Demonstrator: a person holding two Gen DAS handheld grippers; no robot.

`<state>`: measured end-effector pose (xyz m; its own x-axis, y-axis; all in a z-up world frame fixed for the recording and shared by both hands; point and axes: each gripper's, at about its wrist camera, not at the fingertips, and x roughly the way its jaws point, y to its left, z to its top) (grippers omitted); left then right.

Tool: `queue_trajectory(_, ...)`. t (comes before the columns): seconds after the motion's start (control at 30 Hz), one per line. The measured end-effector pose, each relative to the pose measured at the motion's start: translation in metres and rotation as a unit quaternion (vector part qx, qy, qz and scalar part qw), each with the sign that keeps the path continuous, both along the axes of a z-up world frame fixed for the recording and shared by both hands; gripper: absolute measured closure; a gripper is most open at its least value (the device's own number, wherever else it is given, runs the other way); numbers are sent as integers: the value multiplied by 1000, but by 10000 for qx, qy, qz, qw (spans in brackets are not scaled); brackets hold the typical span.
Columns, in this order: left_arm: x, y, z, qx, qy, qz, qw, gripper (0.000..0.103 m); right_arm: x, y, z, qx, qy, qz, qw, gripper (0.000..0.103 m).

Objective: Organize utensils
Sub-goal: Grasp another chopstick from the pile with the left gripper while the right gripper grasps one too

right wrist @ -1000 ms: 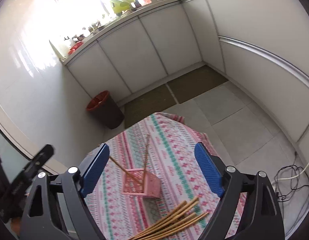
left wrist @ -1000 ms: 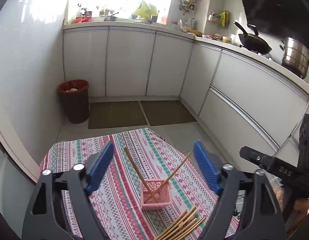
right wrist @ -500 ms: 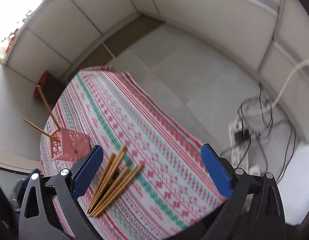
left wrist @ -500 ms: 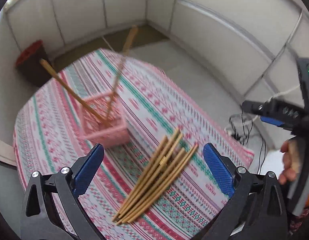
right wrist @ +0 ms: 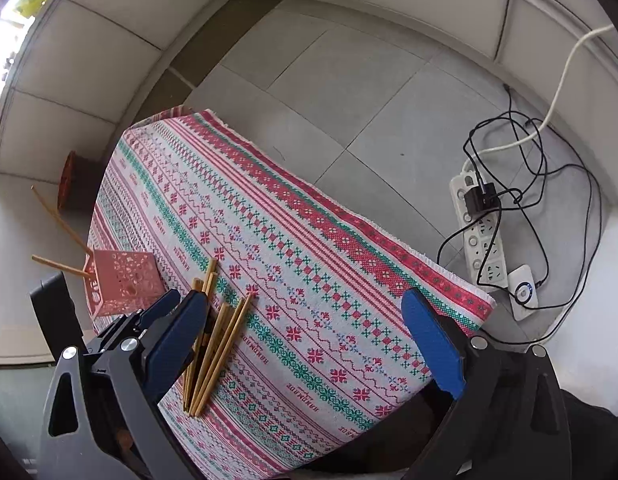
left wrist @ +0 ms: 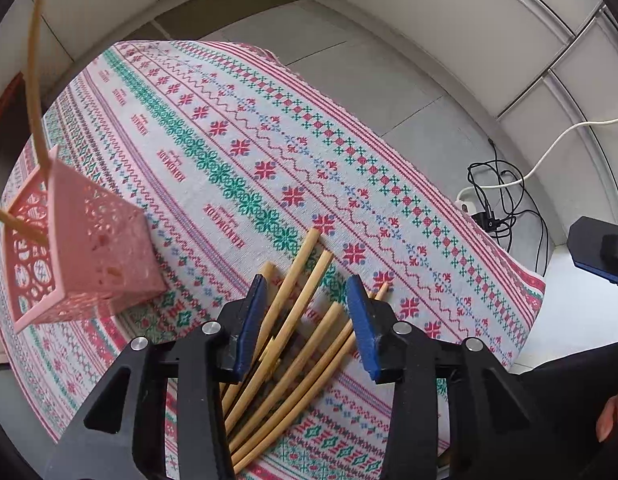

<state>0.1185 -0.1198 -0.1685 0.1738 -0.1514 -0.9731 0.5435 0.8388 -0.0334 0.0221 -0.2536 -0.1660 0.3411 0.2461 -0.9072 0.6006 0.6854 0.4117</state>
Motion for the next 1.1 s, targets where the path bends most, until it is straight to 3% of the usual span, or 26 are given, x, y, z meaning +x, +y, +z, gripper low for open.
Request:
queue_trajectory(0.2, 8, -5, -11, 107, 87, -41, 9999, 64, 2, -11, -7, 126, 95, -169, 9997, 8)
queue_trajectory(0.3, 7, -9, -17, 178, 126, -106, 9997, 74, 3, -11, -9, 203, 123, -178, 9996, 8)
queue_trajectory(0.37, 5, -11, -22, 259, 149, -157, 9994, 87, 4, -9, -10, 208, 142, -150, 9996, 8)
queue_trajectory(0.5, 4, -5, -27, 244, 96, -122, 9996, 94, 6, -5, -14, 181, 201, -140, 9995, 8)
queue_trajectory(0.73, -18, 33, 12, 33, -321, -24, 9995, 97, 19, 32, -40, 73, 525, 194, 9984, 8)
queue_trajectory(0.8, -26, 47, 27, -68, -462, 22, 9989, 97, 25, 47, -45, 66, 550, 300, 9980, 13)
queue_trajectory(0.87, -33, 60, 39, -143, -563, 88, 9983, 97, 33, 62, -50, 1, 611, 415, 9973, 30)
queue_trajectory(0.97, -44, 74, 49, -186, -676, 116, 9975, 97, 39, 77, -58, -159, 715, 509, 9960, 47)
queue_trajectory(1.1, -54, 82, 55, -216, -744, 97, 9969, 97, 45, 84, -69, -233, 878, 429, 9949, 53)
